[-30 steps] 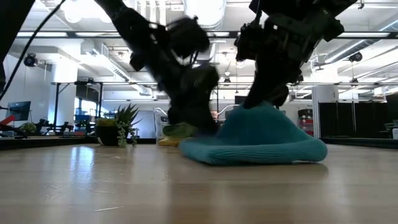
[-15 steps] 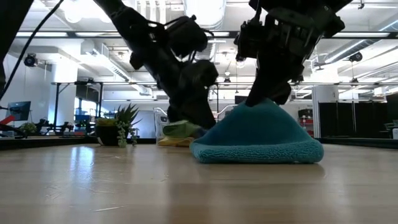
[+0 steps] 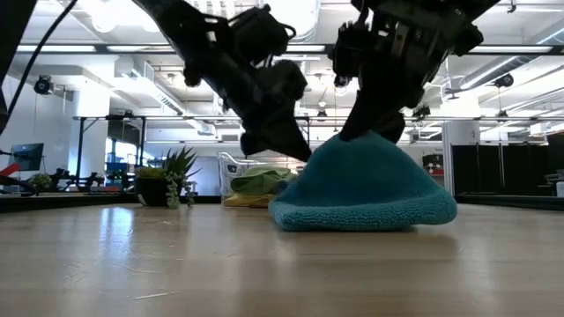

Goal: Fold microfiber towels
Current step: Fold the blue towel

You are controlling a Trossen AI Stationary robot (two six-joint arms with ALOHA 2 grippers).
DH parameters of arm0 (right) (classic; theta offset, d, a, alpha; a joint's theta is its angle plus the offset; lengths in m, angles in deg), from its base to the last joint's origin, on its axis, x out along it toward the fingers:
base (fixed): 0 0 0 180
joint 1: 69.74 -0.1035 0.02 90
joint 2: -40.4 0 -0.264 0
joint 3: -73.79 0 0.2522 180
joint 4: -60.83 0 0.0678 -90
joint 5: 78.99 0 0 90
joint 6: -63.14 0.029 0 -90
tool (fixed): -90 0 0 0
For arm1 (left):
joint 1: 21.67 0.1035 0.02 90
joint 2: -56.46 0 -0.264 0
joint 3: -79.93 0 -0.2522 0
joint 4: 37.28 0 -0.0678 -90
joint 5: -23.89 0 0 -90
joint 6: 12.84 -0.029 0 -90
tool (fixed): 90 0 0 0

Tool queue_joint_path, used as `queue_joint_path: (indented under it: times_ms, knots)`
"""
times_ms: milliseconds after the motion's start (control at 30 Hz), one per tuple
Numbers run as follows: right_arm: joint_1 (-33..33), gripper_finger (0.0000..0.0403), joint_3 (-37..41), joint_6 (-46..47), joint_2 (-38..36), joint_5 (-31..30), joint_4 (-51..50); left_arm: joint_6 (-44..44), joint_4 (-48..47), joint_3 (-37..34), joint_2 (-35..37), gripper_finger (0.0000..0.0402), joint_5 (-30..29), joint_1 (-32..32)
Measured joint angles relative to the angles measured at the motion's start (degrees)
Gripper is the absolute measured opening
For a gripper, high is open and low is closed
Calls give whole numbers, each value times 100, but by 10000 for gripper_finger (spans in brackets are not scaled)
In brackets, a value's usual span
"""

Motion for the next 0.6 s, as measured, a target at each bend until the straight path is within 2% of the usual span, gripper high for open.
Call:
queue_joint_path:
  times_ms: [167,300,600]
  knots:
    - [-132,9,-92,63,-2,122,-31,129,254,84,-397,0,250,89]
    - [-159,9,-236,-4,-4,55,-28,162,106,111,-710,0,361,117]
    - [78,9,-289,-239,-4,-520,-294,-8,-454,91,-879,0,697,202]
